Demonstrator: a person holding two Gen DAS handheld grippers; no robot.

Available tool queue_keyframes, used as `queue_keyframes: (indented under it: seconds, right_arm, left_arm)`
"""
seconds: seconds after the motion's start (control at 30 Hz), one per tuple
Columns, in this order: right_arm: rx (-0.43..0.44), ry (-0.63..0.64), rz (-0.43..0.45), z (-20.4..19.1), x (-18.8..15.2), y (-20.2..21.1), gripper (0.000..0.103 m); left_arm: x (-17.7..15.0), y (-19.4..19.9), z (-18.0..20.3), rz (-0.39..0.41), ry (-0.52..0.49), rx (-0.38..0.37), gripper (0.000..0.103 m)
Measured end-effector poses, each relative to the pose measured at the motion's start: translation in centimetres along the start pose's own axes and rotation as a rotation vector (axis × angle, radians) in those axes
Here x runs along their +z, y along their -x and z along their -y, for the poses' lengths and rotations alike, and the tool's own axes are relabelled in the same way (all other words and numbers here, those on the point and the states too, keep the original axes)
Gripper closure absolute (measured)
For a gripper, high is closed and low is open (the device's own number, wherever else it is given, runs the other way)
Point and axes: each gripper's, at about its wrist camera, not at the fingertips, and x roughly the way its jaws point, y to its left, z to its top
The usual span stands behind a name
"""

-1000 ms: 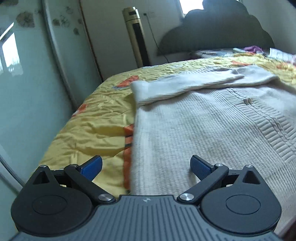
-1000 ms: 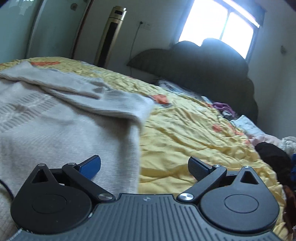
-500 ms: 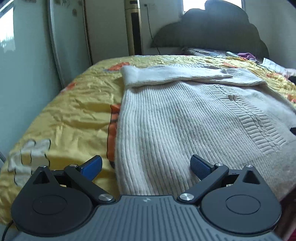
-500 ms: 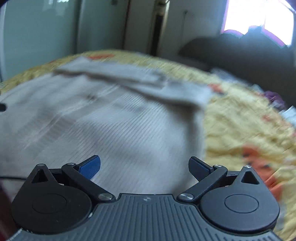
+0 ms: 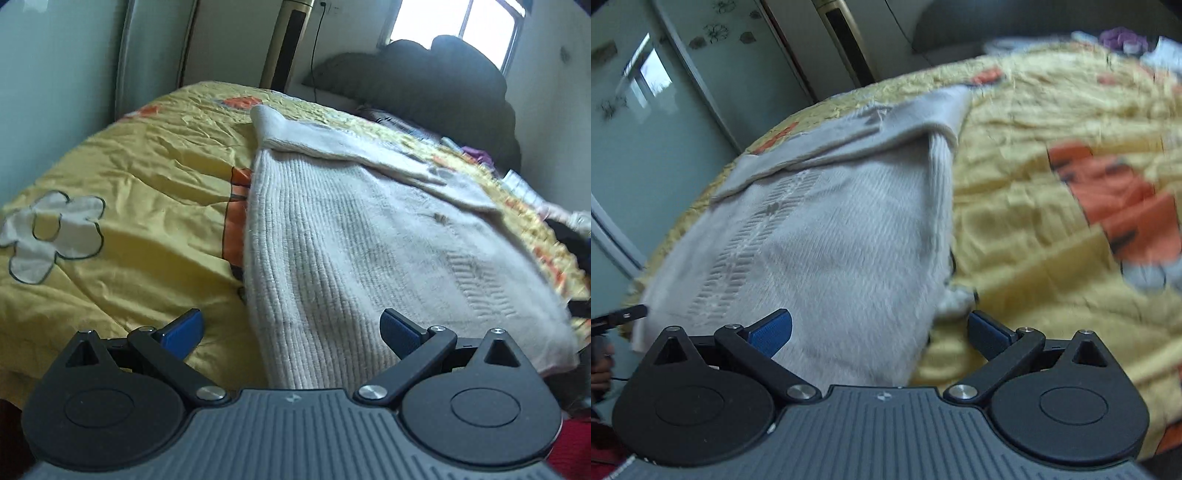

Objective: Fold small clothes
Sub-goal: 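Close both grippers on the cardigan hem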

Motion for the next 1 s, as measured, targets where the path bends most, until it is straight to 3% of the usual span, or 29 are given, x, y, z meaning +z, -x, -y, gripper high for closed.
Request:
queue_keyframes:
  seconds: [0.27, 0.6, 0.77, 0.8, 0.87, 0.9, 0.93, 0.97, 1.0]
  right_arm:
    - [0.122, -0.096, -0.039, 2.1, -1.1, 2.1, 0.034]
    - [0.417, -0.187, -0.111, -0.2, -2.3, -1.0, 0.035]
    - [0.453, -0.132, -0.138, -2.8, -1.8, -2.9, 0.038]
    - [0.449, -0.121, -0.141, -3.1, -1.8, -3.1, 0.041]
    - [0.432, -0.113, -0.146, -3.0, -1.8, -2.9, 0.053]
    - [0.415, -0.117, -0.150, -2.8, -1.8, -2.8, 0.067]
    - [0.394, -0.124, -0.153, -2.5, -1.9, -2.7, 0.074]
    - [0.378, -0.131, -0.158, -2.0, -2.1, -2.6, 0.085]
    - [0.372, -0.137, -0.159, -1.8, -2.2, -2.6, 0.086]
  left_arm:
    - [-0.2, 0.4, -1.4, -0.011, 0.100, -0.218, 0.001]
    - [-1.5, -0.3, -4.2, 0.020, 0.321, -0.483, 0.001]
    - [-1.3, -1.0, -2.8, 0.011, 0.275, -0.495, 0.002]
    - [-1.4, -1.0, -2.6, 0.008, 0.264, -0.489, 0.009]
    - [-1.3, -1.1, -2.4, -0.020, 0.252, -0.470, 0.036]
    - [-1.3, -1.3, -2.4, -0.034, 0.253, -0.448, 0.057]
    - [-1.5, -1.5, -2.4, -0.045, 0.254, -0.426, 0.074]
    - [-1.6, -1.7, -2.6, -0.064, 0.257, -0.412, 0.082]
    - [-1.7, -1.8, -2.6, -0.073, 0.260, -0.402, 0.085]
